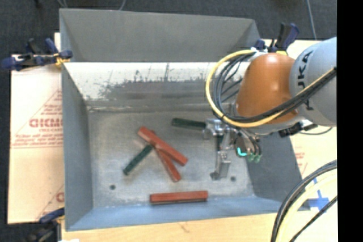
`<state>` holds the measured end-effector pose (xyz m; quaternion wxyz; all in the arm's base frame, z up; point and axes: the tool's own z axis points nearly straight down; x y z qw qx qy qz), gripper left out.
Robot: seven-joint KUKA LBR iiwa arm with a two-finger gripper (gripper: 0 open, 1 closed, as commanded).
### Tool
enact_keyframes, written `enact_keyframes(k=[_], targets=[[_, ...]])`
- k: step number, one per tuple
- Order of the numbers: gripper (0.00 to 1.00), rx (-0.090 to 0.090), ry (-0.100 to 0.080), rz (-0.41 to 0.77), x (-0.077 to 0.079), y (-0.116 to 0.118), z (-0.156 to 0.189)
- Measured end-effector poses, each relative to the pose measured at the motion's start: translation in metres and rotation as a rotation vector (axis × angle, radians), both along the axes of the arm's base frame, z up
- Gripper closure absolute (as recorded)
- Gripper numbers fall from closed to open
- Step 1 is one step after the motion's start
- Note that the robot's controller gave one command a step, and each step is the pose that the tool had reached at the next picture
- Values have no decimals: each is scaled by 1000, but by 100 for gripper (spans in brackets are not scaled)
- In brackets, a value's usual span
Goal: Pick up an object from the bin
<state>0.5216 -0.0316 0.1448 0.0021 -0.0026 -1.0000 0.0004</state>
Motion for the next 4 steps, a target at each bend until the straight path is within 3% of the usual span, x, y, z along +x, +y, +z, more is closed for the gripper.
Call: enact_keyframes(k=[1, 2, 3, 4], targets=[[0, 5, -8, 3, 41, 72, -42], [0, 4, -10, 78, 27, 145, -74], [100, 4, -21, 73, 31, 142, -69], [100, 1, -15, 313, 37, 146, 41]])
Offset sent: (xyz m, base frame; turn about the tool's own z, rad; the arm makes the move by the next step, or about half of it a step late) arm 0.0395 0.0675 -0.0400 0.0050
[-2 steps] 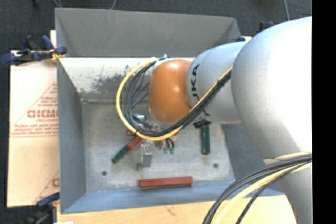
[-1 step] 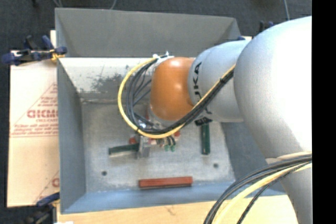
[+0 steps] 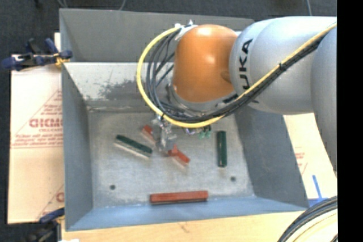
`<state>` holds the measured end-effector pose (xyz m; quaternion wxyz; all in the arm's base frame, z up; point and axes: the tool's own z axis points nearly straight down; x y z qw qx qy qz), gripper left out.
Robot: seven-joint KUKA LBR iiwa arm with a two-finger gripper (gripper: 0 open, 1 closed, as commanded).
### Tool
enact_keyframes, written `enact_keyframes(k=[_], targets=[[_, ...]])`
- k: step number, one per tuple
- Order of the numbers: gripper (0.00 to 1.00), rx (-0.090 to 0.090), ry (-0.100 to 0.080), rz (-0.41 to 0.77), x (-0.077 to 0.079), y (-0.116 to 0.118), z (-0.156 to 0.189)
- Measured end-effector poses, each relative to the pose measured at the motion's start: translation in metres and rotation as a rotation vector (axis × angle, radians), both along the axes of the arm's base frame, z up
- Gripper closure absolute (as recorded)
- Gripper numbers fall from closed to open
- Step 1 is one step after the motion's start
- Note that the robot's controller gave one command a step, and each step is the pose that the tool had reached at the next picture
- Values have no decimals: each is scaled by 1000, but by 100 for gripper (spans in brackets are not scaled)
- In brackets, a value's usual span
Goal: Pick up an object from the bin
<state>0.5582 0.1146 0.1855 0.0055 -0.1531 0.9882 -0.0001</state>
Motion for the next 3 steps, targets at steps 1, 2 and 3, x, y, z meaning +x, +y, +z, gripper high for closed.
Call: enact_keyframes(k=[1, 2, 3], targets=[[0, -1, 7, 0, -2, 0, -3], [0, 0, 13, -22, 33, 6, -117], [100, 1, 7, -22, 34, 6, -112]])
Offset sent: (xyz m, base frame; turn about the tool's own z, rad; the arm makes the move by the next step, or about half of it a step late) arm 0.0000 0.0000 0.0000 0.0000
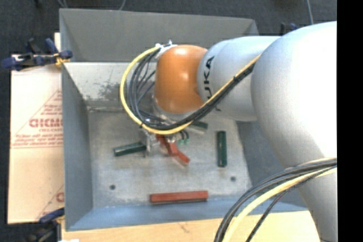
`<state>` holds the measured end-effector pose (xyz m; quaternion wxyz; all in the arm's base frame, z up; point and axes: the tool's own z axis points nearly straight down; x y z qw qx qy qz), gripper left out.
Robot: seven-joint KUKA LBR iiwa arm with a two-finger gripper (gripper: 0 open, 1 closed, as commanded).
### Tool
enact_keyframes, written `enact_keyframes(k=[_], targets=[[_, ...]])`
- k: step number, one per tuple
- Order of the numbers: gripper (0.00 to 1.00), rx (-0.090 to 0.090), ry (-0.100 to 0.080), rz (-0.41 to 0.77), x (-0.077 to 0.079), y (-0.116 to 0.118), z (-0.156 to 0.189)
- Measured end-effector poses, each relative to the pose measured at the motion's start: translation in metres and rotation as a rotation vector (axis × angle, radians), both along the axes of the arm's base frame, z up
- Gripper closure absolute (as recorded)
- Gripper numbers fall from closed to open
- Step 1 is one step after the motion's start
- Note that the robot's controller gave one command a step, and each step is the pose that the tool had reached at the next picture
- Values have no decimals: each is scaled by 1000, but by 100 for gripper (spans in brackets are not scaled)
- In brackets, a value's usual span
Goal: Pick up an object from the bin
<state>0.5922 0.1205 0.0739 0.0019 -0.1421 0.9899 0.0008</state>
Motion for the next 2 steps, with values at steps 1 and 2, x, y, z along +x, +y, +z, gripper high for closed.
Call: enact_keyframes(k=[1, 2], targets=[[100, -2, -10, -6, -2, -25, 147], [100, -2, -7, 317, -8, -6, 225]])
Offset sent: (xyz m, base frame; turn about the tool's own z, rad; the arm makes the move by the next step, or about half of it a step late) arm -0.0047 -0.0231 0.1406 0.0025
